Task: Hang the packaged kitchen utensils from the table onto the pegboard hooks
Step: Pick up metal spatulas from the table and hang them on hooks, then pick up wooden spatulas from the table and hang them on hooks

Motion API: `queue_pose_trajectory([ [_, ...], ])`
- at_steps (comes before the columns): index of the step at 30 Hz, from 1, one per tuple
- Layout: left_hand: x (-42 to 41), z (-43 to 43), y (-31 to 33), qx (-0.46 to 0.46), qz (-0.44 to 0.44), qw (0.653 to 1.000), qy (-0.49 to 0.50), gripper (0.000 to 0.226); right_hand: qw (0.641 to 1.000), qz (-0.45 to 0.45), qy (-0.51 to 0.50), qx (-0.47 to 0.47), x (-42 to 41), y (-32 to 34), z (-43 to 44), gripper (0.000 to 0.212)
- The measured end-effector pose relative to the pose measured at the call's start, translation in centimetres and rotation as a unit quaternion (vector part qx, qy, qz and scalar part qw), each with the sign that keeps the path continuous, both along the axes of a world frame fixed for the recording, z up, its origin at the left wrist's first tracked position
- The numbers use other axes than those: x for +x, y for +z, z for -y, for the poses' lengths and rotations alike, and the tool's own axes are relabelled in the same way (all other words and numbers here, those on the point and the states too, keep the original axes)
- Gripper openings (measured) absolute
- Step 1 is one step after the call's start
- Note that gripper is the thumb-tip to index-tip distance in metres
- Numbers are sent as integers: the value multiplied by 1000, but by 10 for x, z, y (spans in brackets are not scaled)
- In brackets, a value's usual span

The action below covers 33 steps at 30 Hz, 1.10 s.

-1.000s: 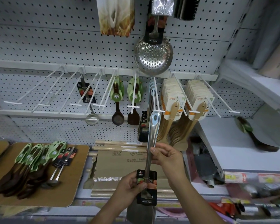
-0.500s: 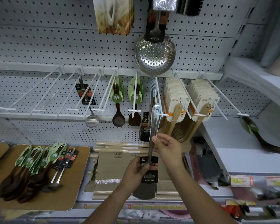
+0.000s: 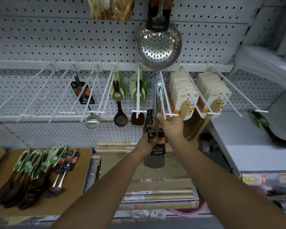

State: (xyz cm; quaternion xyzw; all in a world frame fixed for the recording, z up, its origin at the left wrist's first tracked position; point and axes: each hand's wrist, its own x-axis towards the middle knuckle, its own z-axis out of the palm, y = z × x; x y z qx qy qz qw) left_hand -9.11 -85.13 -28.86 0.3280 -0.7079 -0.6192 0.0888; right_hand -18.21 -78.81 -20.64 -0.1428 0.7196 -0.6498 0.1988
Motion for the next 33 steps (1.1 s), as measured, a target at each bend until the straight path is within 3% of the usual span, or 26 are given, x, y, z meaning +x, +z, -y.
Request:
queue_pose_trajectory([
  [8, 1, 8, -10, -39, 49, 998, -30, 41, 998, -37, -25, 40, 4, -1, -8, 11],
  [11, 21, 1, -4, -83, 45, 995, 28, 48, 991, -75, -13, 106, 4, 1, -22, 29],
  [16, 64, 12, -12, -168, 112, 979, -11, 58, 953, -162, 60, 250, 12, -2, -57, 36],
  [20, 107, 33, -5, -316, 166, 934, -30, 64, 884, -259, 171, 350, 20, -9, -69, 34],
  [25, 176, 46, 21, -466, 276, 839, -44, 77, 768, -384, 282, 428, 48, -10, -54, 72],
  [27, 208, 43, 32, -479, 313, 819, -28, 81, 735, -428, 329, 410, 67, -10, -44, 71],
  [33, 302, 23, 54, -434, 375, 819, 23, 85, 668, -480, 443, 355, 129, -16, -12, 82],
])
